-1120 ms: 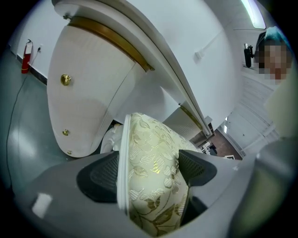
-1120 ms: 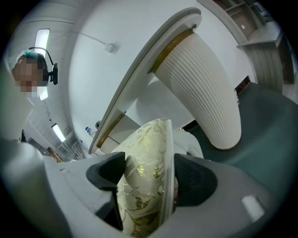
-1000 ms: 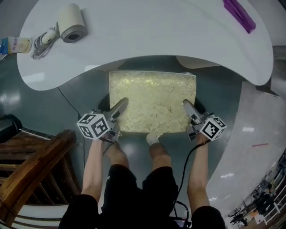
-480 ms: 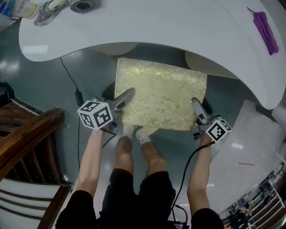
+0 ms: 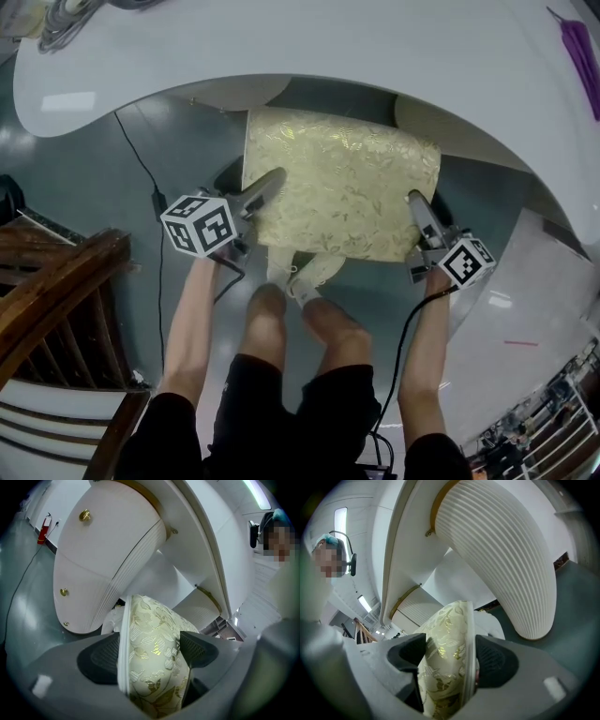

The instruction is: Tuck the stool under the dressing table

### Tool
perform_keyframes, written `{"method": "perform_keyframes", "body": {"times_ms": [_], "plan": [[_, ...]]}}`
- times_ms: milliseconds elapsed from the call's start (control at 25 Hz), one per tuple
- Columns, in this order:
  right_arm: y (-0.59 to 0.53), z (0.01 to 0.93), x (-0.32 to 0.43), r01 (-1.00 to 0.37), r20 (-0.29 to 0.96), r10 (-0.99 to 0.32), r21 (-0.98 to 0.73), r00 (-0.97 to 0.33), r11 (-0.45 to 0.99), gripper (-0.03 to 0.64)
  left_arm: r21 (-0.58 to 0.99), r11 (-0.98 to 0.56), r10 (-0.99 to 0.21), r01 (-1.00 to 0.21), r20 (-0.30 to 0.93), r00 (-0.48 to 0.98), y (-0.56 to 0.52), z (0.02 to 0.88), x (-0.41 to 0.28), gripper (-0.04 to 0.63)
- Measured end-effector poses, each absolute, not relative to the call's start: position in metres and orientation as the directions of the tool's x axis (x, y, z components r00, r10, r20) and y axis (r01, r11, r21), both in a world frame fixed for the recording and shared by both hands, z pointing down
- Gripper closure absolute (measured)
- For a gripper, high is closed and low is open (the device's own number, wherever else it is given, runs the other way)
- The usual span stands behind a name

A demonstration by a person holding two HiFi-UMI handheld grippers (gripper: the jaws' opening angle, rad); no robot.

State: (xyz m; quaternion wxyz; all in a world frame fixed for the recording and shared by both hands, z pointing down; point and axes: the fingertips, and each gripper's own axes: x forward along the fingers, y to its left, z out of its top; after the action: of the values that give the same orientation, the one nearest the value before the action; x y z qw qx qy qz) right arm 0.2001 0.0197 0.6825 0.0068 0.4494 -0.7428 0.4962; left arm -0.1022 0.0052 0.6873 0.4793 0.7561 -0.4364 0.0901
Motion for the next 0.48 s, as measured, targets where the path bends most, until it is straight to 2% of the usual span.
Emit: {"method": "perform_keyframes", "body": {"times_ms": [480], "plan": [[0.011, 0.686, 0.199, -0.67, 0.43, -0.681, -0.732, -0.593, 0.121, 0.281, 0.646, -0.193, -0.578, -0.738, 0.533, 0.618, -0.009, 0.695, -0.099, 0.179]]}}
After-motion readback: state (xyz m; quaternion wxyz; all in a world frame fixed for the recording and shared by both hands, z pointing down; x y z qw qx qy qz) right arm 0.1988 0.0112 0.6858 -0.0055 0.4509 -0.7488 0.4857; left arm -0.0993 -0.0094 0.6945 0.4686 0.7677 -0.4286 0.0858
